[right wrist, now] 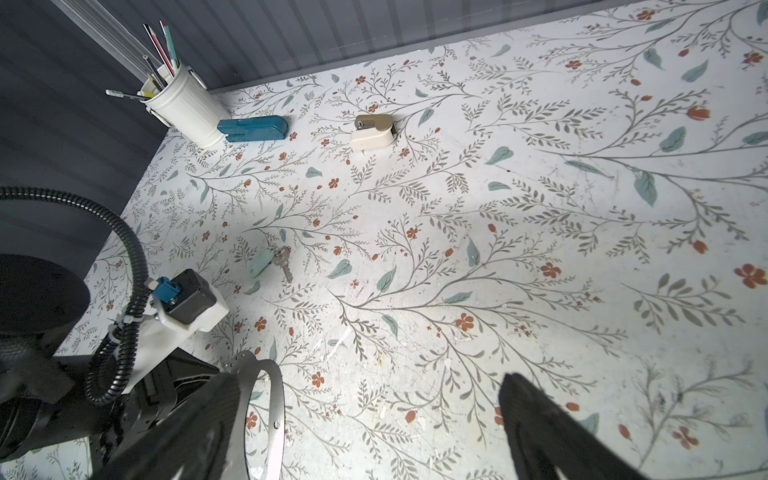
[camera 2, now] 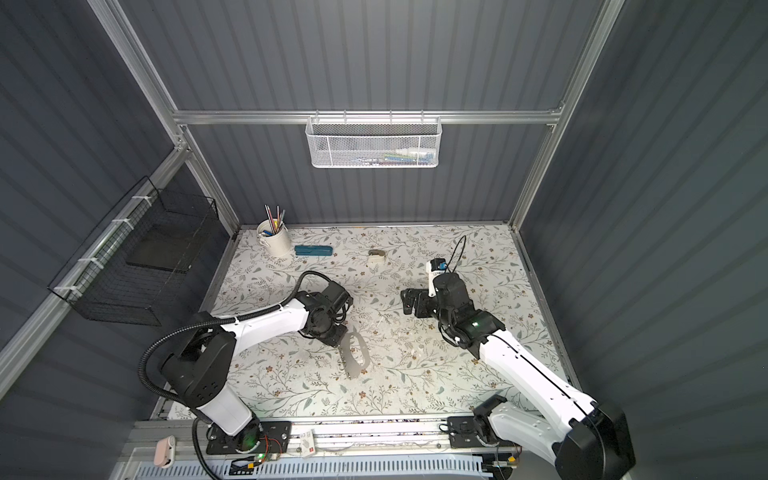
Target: Put the keys on the keyring
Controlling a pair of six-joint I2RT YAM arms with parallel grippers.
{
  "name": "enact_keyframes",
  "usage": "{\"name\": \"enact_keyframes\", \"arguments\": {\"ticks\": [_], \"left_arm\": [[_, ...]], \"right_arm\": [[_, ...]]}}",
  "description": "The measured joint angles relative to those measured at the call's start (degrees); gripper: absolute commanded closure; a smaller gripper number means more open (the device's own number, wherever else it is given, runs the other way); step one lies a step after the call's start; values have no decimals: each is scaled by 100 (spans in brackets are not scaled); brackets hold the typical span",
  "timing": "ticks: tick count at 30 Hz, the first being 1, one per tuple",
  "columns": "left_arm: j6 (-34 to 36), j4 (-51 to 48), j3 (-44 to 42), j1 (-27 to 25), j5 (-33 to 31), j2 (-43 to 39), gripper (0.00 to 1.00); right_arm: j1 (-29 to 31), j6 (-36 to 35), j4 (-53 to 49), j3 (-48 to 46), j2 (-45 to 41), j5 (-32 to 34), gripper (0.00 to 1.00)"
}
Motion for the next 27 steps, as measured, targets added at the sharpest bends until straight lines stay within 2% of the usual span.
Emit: {"name": "enact_keyframes", "arguments": {"ticks": [3,6,10,14,15,17,20,23,27], "left_arm": [[0,0,2,0,-42,0,100],[0,-2,2,0,-90,0,100],[-42,-63,13,0,-109,-55,97],[-306,-109,11,-11,46,-439,91],[-424,-94,-4,-33,111,-608,89],[-723,-48,-79,-118,243,-988,80],[-1294,68,-308,-348,367,-1530,79],[-2048,140,-614,-750,343,-1952,75],[-3058,127,-800,-1482,61,-2013,75]], "right_arm": [[4,22,2,0,0,-2,1],[7,37,2,0,0,0,1],[17,39,2,0,0,-2,1],[31,39,2,0,0,-2,1],[31,39,2,0,0,-2,1],[31,39,2,0,0,-15,1],[31,39,7,0,0,-68,1],[31,44,24,-4,0,-129,1],[31,85,87,-44,0,-197,1]]}}
